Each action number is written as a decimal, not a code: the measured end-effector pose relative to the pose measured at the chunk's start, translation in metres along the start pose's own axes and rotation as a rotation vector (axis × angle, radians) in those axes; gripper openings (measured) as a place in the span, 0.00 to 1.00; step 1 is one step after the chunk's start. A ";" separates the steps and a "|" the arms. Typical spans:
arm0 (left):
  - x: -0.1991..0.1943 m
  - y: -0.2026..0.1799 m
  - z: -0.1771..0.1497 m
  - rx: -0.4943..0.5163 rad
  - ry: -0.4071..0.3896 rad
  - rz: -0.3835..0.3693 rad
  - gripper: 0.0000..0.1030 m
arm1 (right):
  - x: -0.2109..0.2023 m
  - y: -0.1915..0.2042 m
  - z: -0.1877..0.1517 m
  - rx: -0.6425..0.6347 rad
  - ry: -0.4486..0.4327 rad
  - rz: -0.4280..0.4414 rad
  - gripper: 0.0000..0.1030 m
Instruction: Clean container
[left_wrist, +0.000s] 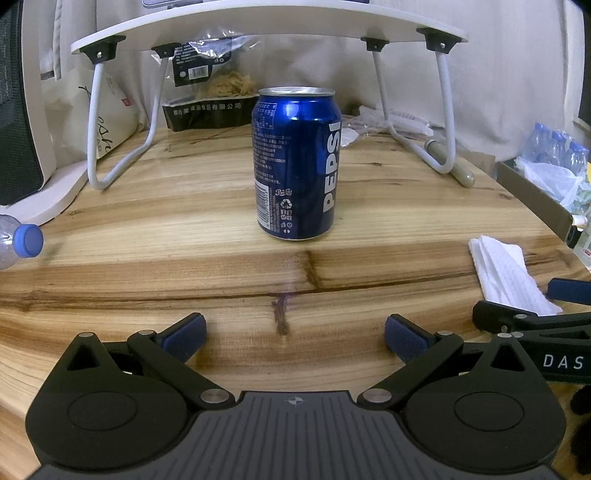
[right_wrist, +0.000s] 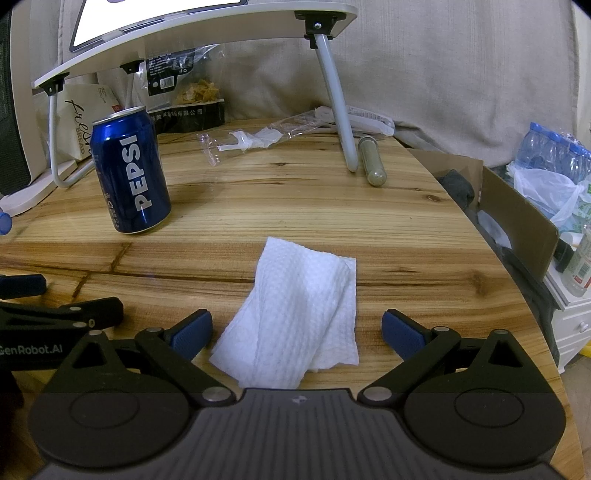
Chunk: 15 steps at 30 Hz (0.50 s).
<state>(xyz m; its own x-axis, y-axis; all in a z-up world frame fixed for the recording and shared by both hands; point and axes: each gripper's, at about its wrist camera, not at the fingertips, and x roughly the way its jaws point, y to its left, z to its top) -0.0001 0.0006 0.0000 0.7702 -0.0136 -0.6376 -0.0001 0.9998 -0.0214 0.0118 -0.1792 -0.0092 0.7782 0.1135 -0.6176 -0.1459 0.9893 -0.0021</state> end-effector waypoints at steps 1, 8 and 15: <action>0.000 0.001 0.000 -0.003 0.000 -0.002 1.00 | 0.000 -0.001 0.000 0.001 0.000 0.003 1.00; -0.002 0.005 -0.001 0.003 -0.002 0.017 1.00 | -0.001 -0.003 0.003 -0.024 0.022 0.025 1.00; -0.003 0.005 0.001 0.000 0.012 0.015 1.00 | -0.004 -0.005 -0.002 0.002 -0.004 0.041 1.00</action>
<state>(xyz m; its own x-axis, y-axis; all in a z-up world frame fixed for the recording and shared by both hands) -0.0016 0.0057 0.0024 0.7624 0.0017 -0.6471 -0.0119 0.9999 -0.0114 0.0080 -0.1853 -0.0082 0.7740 0.1548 -0.6140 -0.1768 0.9839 0.0252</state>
